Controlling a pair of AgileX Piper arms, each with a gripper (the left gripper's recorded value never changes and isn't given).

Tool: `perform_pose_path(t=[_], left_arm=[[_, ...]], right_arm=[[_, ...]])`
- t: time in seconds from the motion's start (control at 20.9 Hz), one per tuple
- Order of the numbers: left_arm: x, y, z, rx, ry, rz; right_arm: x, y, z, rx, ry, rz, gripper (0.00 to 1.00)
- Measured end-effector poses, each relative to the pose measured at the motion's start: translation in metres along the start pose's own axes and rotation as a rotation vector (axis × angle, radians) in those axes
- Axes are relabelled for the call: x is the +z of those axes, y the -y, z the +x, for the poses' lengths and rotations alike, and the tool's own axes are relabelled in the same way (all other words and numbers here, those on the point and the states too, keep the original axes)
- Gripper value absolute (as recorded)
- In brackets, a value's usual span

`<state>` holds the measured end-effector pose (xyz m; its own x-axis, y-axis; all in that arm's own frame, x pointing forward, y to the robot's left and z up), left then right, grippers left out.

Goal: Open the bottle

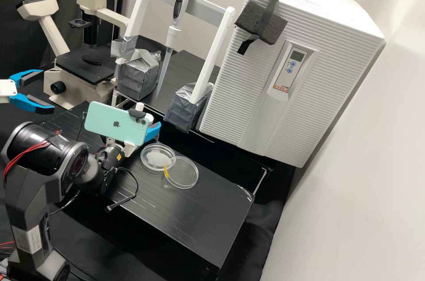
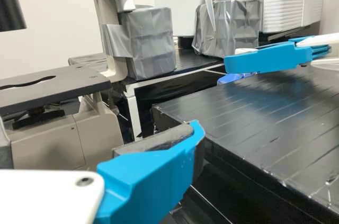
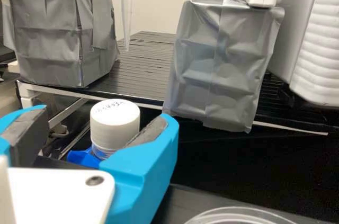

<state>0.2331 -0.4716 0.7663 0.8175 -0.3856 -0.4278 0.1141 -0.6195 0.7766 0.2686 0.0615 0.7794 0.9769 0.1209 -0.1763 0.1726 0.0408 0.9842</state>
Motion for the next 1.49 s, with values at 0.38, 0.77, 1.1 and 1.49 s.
perform_pose_path(t=[0.38,0.77,1.1,1.49], left_arm=[[-0.0003,-0.0011,0.0010,0.006,-0.004,0.005],[-0.0007,-0.0030,0.0028,0.015,-0.005,0.006],[-0.0021,-0.0050,0.0041,0.026,-0.012,0.006],[-0.0029,-0.0061,0.0084,0.032,-0.011,0.004]], right_arm=[[0.0000,0.0000,0.0000,0.000,0.000,0.000,0.00],[-0.0020,-0.0022,0.0023,0.008,-0.008,0.000,0.00],[-0.0024,-0.0048,0.0038,0.019,-0.010,0.000,0.00],[0.0031,-0.0051,0.0053,0.020,0.010,0.001,0.00]])
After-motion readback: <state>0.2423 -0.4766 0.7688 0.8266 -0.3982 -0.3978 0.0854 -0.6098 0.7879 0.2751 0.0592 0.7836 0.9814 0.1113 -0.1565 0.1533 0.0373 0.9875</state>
